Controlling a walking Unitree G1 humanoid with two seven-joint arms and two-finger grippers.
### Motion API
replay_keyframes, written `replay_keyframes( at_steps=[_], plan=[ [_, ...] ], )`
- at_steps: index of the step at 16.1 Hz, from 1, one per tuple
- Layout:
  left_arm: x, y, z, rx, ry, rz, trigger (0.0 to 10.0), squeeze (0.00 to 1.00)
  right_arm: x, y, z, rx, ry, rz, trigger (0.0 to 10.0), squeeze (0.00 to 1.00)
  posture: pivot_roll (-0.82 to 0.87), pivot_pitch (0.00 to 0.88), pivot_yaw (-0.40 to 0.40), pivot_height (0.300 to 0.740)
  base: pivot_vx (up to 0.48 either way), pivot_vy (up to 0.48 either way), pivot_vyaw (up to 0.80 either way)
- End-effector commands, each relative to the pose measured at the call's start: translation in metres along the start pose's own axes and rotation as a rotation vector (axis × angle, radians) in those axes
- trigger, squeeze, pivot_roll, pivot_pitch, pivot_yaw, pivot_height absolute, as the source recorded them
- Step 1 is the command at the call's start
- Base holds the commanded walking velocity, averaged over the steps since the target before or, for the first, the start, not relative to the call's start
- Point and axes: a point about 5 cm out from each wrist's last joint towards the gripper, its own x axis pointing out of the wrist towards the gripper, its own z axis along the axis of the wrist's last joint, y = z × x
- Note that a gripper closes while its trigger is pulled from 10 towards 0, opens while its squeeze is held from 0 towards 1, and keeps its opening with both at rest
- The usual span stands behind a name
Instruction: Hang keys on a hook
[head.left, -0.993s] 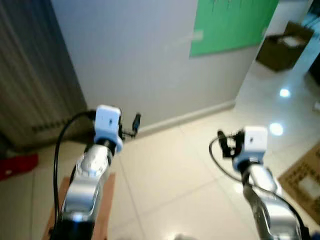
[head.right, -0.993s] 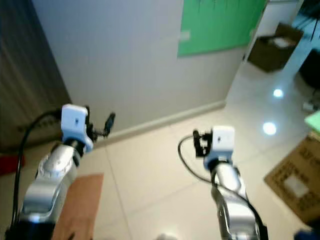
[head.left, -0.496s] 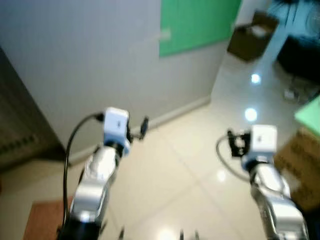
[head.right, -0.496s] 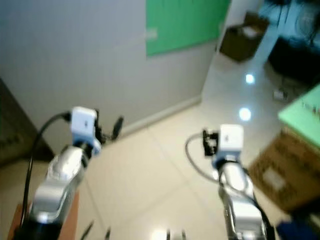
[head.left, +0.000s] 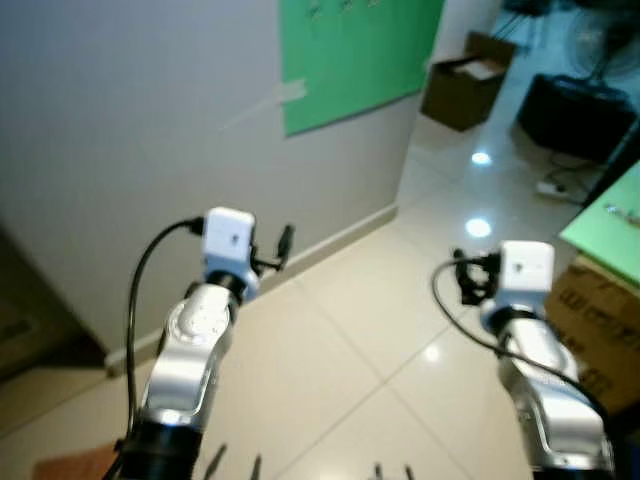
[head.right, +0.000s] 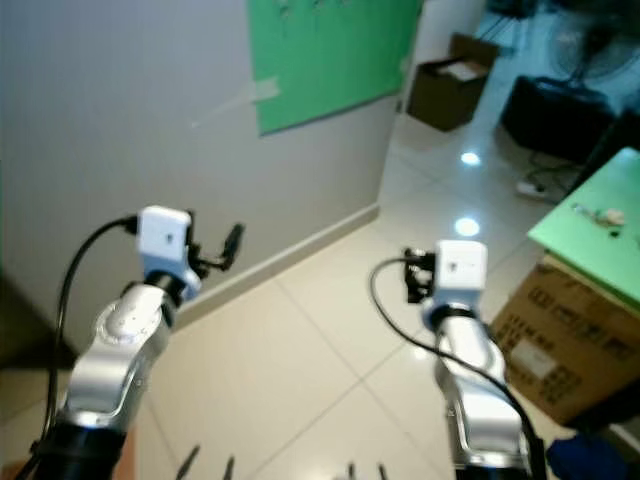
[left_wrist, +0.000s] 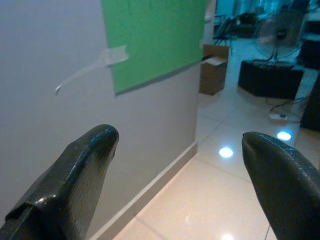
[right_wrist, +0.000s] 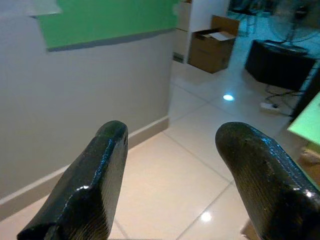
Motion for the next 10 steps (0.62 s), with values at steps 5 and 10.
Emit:
replay_keyframes(
  at_steps=[5, 10],
  plan=[
    [-0.0012, 0.0118, -0.0039, 0.006, 0.006, 0.041, 10.0, 0.00, 0.0062, 0.0082, 0.0062, 0.006, -0.028, 0.025, 10.0, 0.00, -0.03, 0.000, -0.016, 0.718, 0.368, 0.000, -0.80],
    [-0.0035, 0.0115, -0.0075, 0.005, 0.014, 0.044, 10.0, 0.00, 0.0074, 0.0077, 0.0061, 0.016, -0.034, 0.021, 10.0, 0.00, -0.01, 0.000, -0.026, 0.718, 0.368, 0.000, -0.80]
  ],
)
